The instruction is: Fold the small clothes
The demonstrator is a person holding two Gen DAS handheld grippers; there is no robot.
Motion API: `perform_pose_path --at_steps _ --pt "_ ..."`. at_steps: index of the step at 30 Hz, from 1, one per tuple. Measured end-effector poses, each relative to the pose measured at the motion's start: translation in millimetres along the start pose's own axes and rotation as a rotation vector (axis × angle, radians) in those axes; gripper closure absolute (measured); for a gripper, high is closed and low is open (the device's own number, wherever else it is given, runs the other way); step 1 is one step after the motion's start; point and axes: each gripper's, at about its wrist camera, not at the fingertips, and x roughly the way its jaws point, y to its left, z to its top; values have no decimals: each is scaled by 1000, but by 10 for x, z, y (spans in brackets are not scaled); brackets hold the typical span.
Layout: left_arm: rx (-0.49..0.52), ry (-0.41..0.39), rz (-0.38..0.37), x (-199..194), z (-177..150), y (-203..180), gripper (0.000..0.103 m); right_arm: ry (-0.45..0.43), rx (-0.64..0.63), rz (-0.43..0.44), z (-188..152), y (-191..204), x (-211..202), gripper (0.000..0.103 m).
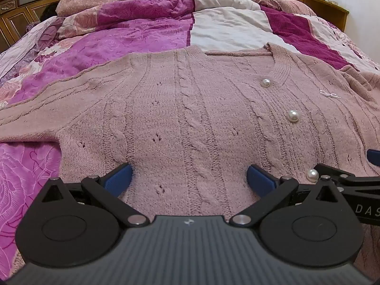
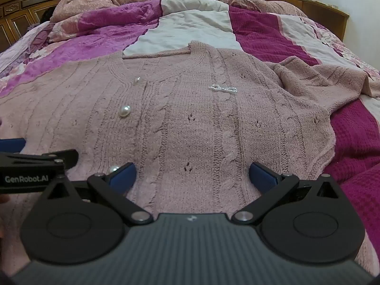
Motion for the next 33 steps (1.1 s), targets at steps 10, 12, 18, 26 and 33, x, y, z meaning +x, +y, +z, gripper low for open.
perform_pose_path --at_steps 10,12,18,26,33 --pt "1 0 1 -1 0 -2 0 0 0 0 0 -1 1 0" --pt "1 0 1 -2 1 -2 0 0 0 0 0 -1 1 0" --pt "1 0 0 0 0 0 0 0 0 0 -1 0 1 0" --pt "1 0 1 0 0 0 0 2 2 0 -21 17 19 0" --pt "0 9 -1 2 13 -12 0 38 18 21 19 -33 54 0"
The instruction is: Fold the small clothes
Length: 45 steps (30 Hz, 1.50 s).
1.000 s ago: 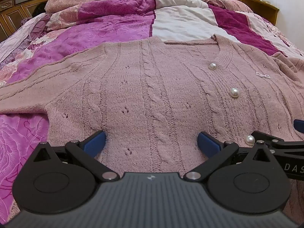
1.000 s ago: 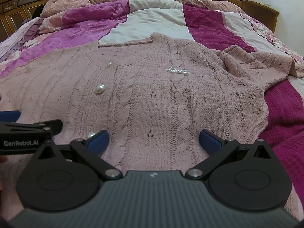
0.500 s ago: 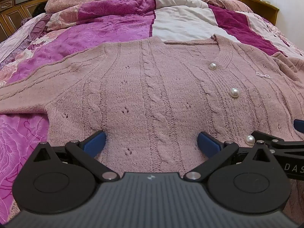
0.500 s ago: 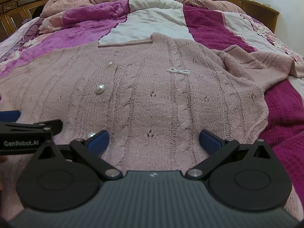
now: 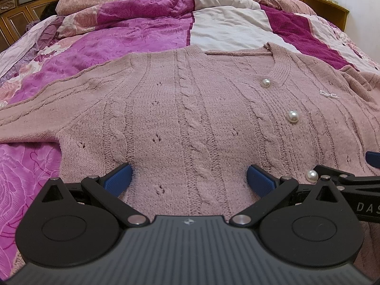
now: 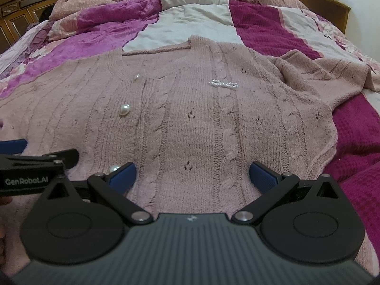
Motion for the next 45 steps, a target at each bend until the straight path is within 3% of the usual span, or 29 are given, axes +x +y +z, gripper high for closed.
perform_pose_path --at_steps 6,10,14,17,24,32,41,45 --pt "-26 31 -24 -71 165 68 0 12 40 69 130 -80 -160 0" --pt "-27 -11 -37 -262 300 63 0 -57 102 136 334 -240 -421 0" --pt "-15 -36 -38 -411 526 -9 0 -147 77 134 597 -441 -655 0" --pt "-27 -31 -59 -452 690 -45 0 -170 125 132 760 -727 -695 0" --pt "-61 -14 -70 -390 831 -81 0 -160 305 -15 924 -1665 -536 0" --pt "-75 16 -17 -246 890 -69 0 -204 520 -116 1005 -2649 -271 0" --pt "-56 81 18 1 810 -181 0 -164 708 -132 994 -3286 157 0" --pt "-39 116 34 109 752 -199 0 -136 788 -180 967 -3445 378 0"
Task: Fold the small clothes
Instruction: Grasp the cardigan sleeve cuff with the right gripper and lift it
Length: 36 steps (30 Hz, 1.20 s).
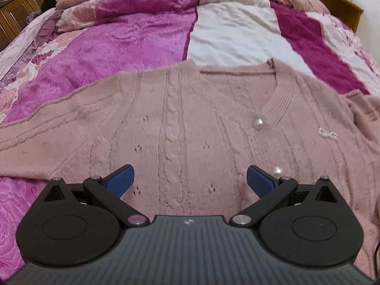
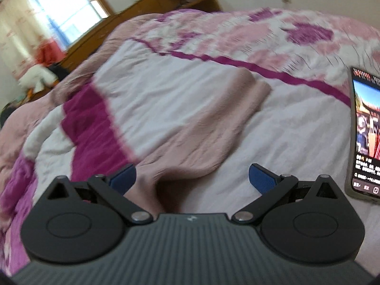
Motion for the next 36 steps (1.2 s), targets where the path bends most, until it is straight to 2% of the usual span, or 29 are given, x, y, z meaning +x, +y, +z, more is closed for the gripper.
perform_pose_path --at_steps 3,5,7,10,11,13,14,15,17,22,29,36 --pt "-5 27 11 83 -32 19 0 -11 25 7 26 -31 143 0" --pt "-14 45 17 138 -54 39 0 -26 12 25 48 1 209 4" --pt "-27 56 17 180 -76 57 0 -31 8 59 75 24 273 17" --pt "-25 60 23 203 -62 44 0 -30 23 81 108 35 375 30" --pt "-21 60 26 209 -62 37 0 -39 26 92 119 29 399 36" --pt "-17 62 28 210 -64 31 0 -32 28 99 146 17 452 73" --pt "-18 62 28 209 -63 34 0 -27 34 91 161 2 469 83" --pt "-19 62 27 207 -61 37 0 -22 40 90 177 -14 479 87" --pt "-20 62 25 199 -61 38 0 -33 52 122 204 -55 432 88" --pt "-25 60 20 179 -66 49 0 -145 -32 136 333 9 34 88" --pt "-46 52 7 114 -98 116 0 -306 -81 70 655 -93 -551 89" --pt "-65 43 -5 61 -134 201 0 -362 -47 51 635 -245 -939 89"
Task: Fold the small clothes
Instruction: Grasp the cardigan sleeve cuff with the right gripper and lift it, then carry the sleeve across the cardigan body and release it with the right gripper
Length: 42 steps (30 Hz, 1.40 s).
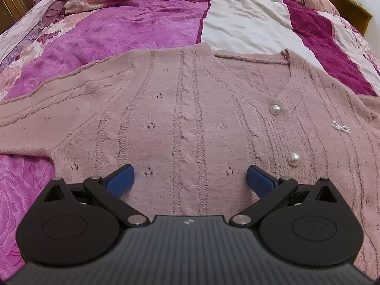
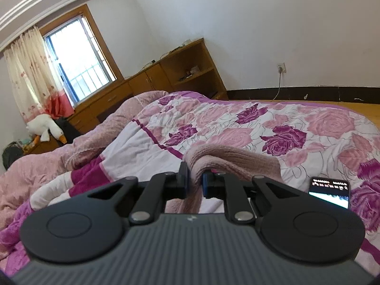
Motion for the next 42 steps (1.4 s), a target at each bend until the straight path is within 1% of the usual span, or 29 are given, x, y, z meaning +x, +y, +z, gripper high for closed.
perform_pose_path --at_steps 4,7,10,15,21,24,27,30,35,39,42 --pt "-13 2 2 -21 10 45 0 38 -29 14 -93 115 -82 89" --pt "-29 -3 7 -72 34 101 0 45 -39 39 -126 264 -155 89" --pt "-22 -13 33 -158 73 175 0 32 -42 97 -90 489 -256 89" --pt "-12 -33 74 -308 123 344 0 13 -88 216 -55 1019 -497 89" --pt "-36 -60 94 -521 151 599 0 12 -149 355 -170 1682 -781 89" --pt "-46 -79 111 -623 145 732 0 23 -191 411 -291 2008 -898 89" --pt "-67 -89 119 -713 122 868 0 17 -243 455 -424 2301 -1005 89" --pt "-88 -98 127 -799 88 1012 0 27 -258 498 -571 2543 -1104 89" --pt "-114 -112 150 -907 20 1192 0 82 -257 561 -861 2839 -1163 89" --pt "-136 -122 166 -962 -11 1323 0 156 -248 600 -1163 3040 -1185 88" --pt "-154 -127 172 -990 -30 1414 0 202 -266 625 -1428 3165 -1246 88"
